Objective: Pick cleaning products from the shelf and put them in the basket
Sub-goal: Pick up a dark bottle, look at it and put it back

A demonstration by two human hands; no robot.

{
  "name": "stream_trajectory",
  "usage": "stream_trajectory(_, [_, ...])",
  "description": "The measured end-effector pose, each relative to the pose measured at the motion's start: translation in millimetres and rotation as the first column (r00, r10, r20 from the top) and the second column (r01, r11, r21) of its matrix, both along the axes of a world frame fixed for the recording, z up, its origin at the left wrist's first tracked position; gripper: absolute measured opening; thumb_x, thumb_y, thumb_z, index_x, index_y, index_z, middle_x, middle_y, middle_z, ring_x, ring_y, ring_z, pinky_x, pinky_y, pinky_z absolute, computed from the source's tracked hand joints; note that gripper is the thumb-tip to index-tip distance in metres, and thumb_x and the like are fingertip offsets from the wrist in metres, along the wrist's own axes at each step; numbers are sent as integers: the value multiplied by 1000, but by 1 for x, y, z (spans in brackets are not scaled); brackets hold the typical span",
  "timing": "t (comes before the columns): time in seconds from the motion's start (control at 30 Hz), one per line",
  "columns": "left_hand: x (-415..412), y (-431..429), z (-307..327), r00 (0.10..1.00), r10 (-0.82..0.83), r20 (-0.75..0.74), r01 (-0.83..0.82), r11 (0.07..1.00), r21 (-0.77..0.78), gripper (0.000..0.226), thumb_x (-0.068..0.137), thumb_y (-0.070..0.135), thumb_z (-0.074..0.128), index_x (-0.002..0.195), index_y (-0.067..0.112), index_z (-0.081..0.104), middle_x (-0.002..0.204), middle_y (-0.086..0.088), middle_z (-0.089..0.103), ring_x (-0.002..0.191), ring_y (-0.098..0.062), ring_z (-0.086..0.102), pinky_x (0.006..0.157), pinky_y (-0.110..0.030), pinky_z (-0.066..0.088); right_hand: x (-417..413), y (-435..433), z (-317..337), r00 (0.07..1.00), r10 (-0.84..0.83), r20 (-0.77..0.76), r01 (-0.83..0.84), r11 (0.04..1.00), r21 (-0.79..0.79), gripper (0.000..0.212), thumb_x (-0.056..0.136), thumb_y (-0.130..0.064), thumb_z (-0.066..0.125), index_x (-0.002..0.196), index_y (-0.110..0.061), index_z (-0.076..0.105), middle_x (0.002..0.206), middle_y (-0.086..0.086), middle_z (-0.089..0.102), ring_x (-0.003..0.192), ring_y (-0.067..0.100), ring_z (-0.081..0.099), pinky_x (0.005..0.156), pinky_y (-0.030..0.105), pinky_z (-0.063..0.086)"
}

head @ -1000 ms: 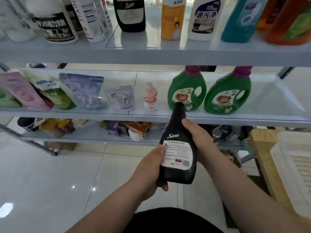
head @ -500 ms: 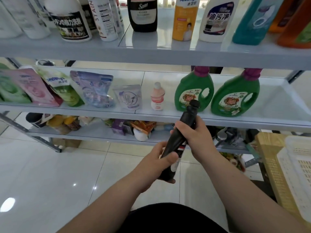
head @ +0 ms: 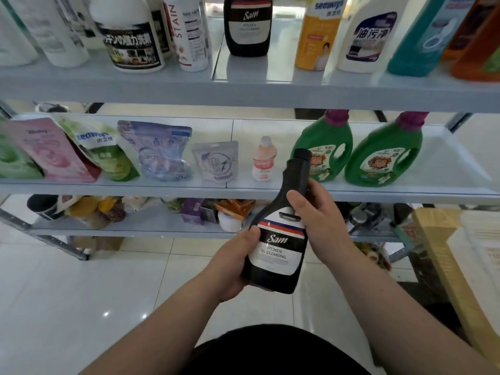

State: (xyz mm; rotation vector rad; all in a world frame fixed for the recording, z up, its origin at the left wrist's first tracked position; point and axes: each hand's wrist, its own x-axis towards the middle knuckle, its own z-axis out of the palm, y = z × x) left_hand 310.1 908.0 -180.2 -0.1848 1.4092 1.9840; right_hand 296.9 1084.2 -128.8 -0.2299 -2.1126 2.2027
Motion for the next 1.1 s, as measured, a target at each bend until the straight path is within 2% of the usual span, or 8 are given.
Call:
stream_trajectory(0.13, [-13, -22, -5, 928, -171, -331, 52, 939, -340, 65, 60, 41, 91, 120, 37, 67, 110, 8, 78, 104, -11, 73, 95, -38, 57, 4, -19, 9, 984, 169, -49, -151, 955, 254, 29, 74, -46, 79, 97, -50, 63, 100, -15, 75, 98, 5, 71, 85, 23, 56])
stream_trajectory(0.3, [-24, -55, -12, 809, -196, -555, -141, 851, -506, 56, 55, 50, 85, 102, 67, 62, 100, 28, 71, 93, 5, 67, 84, -16, 53, 7, -44, 13, 973, 211, -96, -156, 902, 402, 39, 68, -57, 75, 96, -30, 68, 97, -9, 71, 98, 6, 65, 89, 19, 50])
stream_trajectory(0.43, [-38, -87, -19, 692, -279, -665, -273, 752, -600, 60, 62, 40, 89, 105, 69, 58, 100, 23, 67, 96, 4, 61, 76, -11, 44, -1, -51, 19, 942, 117, -314, 173, 633, 755, 31, 88, -55, 55, 89, -25, 61, 81, -16, 57, 81, 3, 55, 70, 17, 42])
stream_trajectory(0.6, [-48, -119, -16, 695, -383, -609, -230, 684, -692, 55, 54, 61, 77, 101, 77, 53, 96, 34, 67, 90, 8, 62, 72, -16, 46, -12, -64, 20, 975, 122, -184, 130, 360, 924, 30, 103, -41, 47, 82, -20, 42, 68, 0, 58, 61, 25, 56, 58, 44, 51])
stream_trajectory(0.73, [-58, -154, -12, 749, -454, -482, 47, 763, -645, 62, 52, 48, 89, 109, 60, 69, 95, 23, 76, 87, 2, 72, 79, -33, 63, -8, -86, 26, 876, 313, -367, 246, 365, 898, 31, 101, -32, 39, 78, -14, 50, 63, 2, 52, 54, 25, 47, 48, 43, 46])
stream_trajectory(0.9, [-64, -188, -17, 717, -573, -397, 272, 754, -598, 57, 55, 33, 95, 108, 40, 75, 100, 5, 79, 97, -16, 75, 92, -39, 59, -4, -106, 21, 732, 496, -467, 308, 371, 876, 35, 97, -27, 47, 76, -5, 63, 68, 8, 60, 60, 30, 55, 53, 39, 47])
stream_trajectory(1.03, [-56, -192, -17, 751, -496, -435, 155, 773, -615, 60, 55, 43, 88, 110, 55, 69, 101, 18, 77, 94, -2, 73, 88, -31, 56, -12, -121, 23, 886, 335, -322, 202, 346, 916, 37, 96, -38, 35, 76, -12, 53, 61, 2, 53, 55, 23, 49, 50, 40, 45])
stream_trajectory(1.1, [-52, -191, -12, 747, -465, -474, 79, 771, -632, 58, 57, 52, 83, 112, 59, 65, 102, 25, 74, 94, 4, 69, 84, -27, 53, -16, -124, 21, 962, 145, -231, 147, 438, 887, 41, 95, -50, 30, 74, -19, 46, 61, -1, 50, 56, 17, 49, 53, 39, 43])
